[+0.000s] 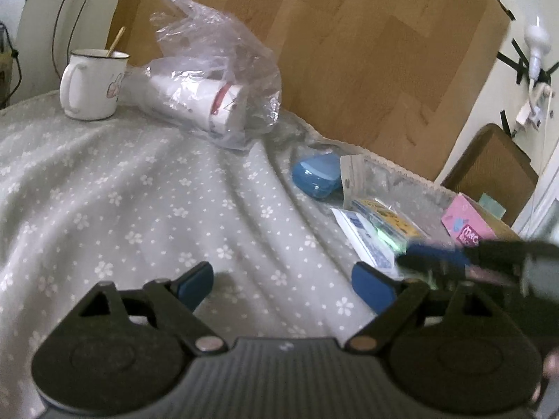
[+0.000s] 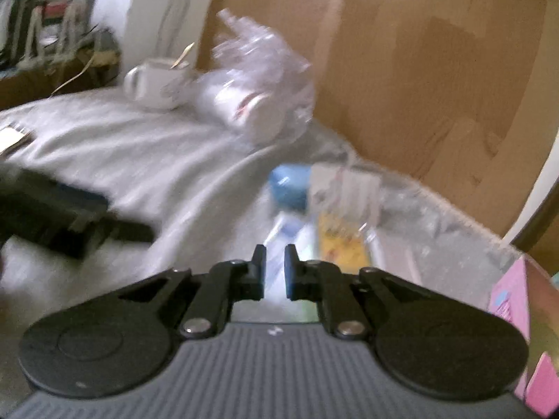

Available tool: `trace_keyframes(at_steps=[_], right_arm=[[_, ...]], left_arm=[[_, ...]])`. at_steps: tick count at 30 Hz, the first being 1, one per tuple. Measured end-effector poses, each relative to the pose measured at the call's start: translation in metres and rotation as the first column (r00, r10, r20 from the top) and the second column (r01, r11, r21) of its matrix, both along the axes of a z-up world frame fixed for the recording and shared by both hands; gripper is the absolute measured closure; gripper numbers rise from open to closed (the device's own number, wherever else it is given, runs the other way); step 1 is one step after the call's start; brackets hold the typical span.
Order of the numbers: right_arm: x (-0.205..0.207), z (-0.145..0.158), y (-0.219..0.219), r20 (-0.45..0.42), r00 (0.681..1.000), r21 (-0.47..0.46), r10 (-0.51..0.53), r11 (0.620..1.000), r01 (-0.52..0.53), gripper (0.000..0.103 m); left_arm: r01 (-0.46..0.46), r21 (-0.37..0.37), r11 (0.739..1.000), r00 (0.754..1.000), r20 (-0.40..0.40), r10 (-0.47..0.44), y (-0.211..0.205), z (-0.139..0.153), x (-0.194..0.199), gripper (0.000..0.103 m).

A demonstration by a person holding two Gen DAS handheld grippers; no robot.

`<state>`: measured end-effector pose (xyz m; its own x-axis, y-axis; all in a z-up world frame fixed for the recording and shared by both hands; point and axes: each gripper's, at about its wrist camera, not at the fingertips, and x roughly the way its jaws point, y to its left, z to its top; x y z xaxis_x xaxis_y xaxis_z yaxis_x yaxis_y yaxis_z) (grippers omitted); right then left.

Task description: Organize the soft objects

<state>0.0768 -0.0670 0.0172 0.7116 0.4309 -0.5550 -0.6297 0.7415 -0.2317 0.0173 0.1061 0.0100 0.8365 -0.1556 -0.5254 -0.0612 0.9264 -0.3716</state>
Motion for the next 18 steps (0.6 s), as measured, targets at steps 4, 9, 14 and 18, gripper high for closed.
trace_keyframes(at_steps=[4, 9, 14, 18], right_arm=[[-0.008, 0.0, 0.0, 0.047, 0.999, -0.028, 0.016, 1.0, -0.015, 0.06], [0.036, 0.015, -0.018, -0.004, 0.997, 0.079, -0.08, 0.994, 0.08, 0.033], [0.071, 0.01, -0.029, -0.089, 0.989, 0.115, -0.117, 0.985, 0.126, 0.029], [0.076, 0.003, -0.027, -0.128, 0.989, 0.126, -0.081, 0.987, 0.097, 0.021]], left_arm=[[-0.003, 0.006, 1.0, 1.0, 0.006, 0.003, -0.001, 0.001, -0.001, 0.012], [-0.014, -0.012, 1.0, 1.0, 0.01, 0.014, 0.003, 0.0, -0.002, 0.011], [-0.013, -0.011, 1.0, 1.0, 0.011, 0.013, 0.002, 0.0, -0.001, 0.011], [-0.008, -0.002, 1.0, 1.0, 0.015, 0.008, -0.001, 0.0, -0.001, 0.011]])
